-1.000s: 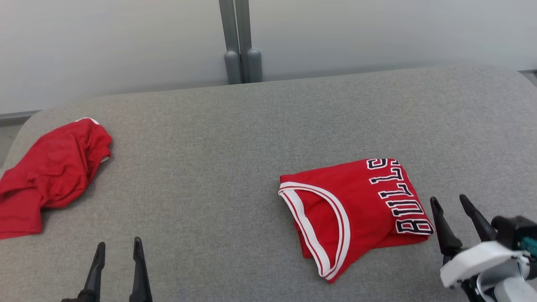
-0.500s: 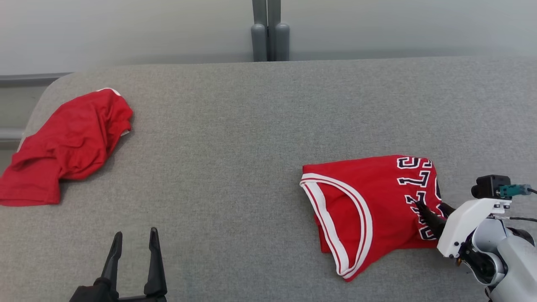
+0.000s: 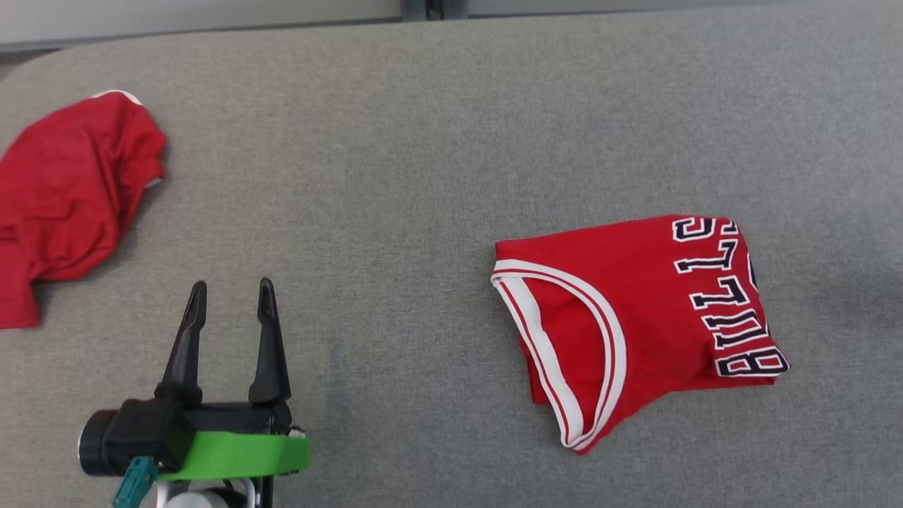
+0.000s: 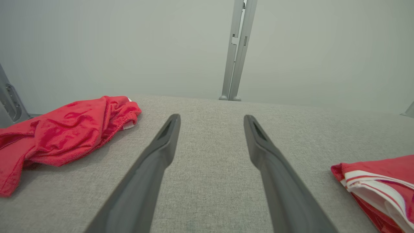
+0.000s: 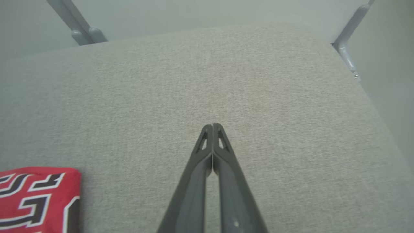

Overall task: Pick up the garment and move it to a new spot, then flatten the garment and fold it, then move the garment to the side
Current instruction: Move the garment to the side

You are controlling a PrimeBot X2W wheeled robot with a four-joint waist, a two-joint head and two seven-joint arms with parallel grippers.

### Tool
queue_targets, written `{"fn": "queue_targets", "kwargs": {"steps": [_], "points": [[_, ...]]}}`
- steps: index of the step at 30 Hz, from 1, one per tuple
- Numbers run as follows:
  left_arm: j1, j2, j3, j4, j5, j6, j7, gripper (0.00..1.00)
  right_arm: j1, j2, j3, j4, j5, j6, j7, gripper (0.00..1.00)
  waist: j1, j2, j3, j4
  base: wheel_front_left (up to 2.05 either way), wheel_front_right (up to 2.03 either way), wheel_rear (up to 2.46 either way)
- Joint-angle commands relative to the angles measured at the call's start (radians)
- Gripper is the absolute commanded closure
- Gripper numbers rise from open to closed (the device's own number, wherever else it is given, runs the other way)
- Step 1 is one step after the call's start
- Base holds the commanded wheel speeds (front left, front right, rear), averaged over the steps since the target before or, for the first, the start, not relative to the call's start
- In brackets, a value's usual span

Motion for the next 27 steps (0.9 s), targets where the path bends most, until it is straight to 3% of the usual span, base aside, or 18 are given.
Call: {"fn": "queue_targets", "kwargs": {"steps": [1,8,23,24,25,26,27], "points": [[-0.041,0.002,-0.002,-0.011,0.015,0.001,0.0,0.0,-0.029,-0.04,-0.023,0.029,-0.002,0.0,-0.015,1.0,0.0,-0.0001,0.179,-0.068,0.0,0.0,0.0],[-0.058,0.002,0.022,-0.029,0.028,0.009,0.0,0.0,-0.096,-0.081,-0.067,0.065,0.038,0.0,-0.063,1.0,0.0,-0.0001,0.219,-0.087,0.0,0.0,0.0],[-0.012,0.002,0.041,-0.004,0.006,0.013,0.0,0.0,-0.083,-0.065,0.009,0.058,0.042,0.0,-0.162,1.0,0.0,-0.0001,0.099,-0.083,0.0,0.0,0.0],[-0.004,0.002,0.044,-0.001,0.002,0.014,0.0,0.0,-0.074,-0.059,0.013,0.054,0.033,0.0,-0.188,0.93,0.0,-0.0001,0.077,-0.081,0.0,0.0,0.0],[0.005,0.002,0.047,0.003,-0.003,0.015,0.0,0.0,-0.065,-0.053,0.014,0.052,0.022,0.0,-0.216,0.64,0.0,-0.0001,0.056,-0.079,0.0,0.0,0.0],[0.019,0.002,0.052,0.008,-0.007,0.016,0.0,0.0,-0.052,-0.045,0.015,0.05,0.005,0.0,-0.252,0.0,0.0,-0.0001,0.028,-0.078,0.0,0.0,0.0],[0.034,0.002,0.058,0.011,-0.009,0.017,0.0,0.0,-0.038,-0.034,0.018,0.047,-0.009,0.0,-0.279,0.0,0.0,-0.0001,0.005,-0.078,0.0,0.0,0.0]]}}
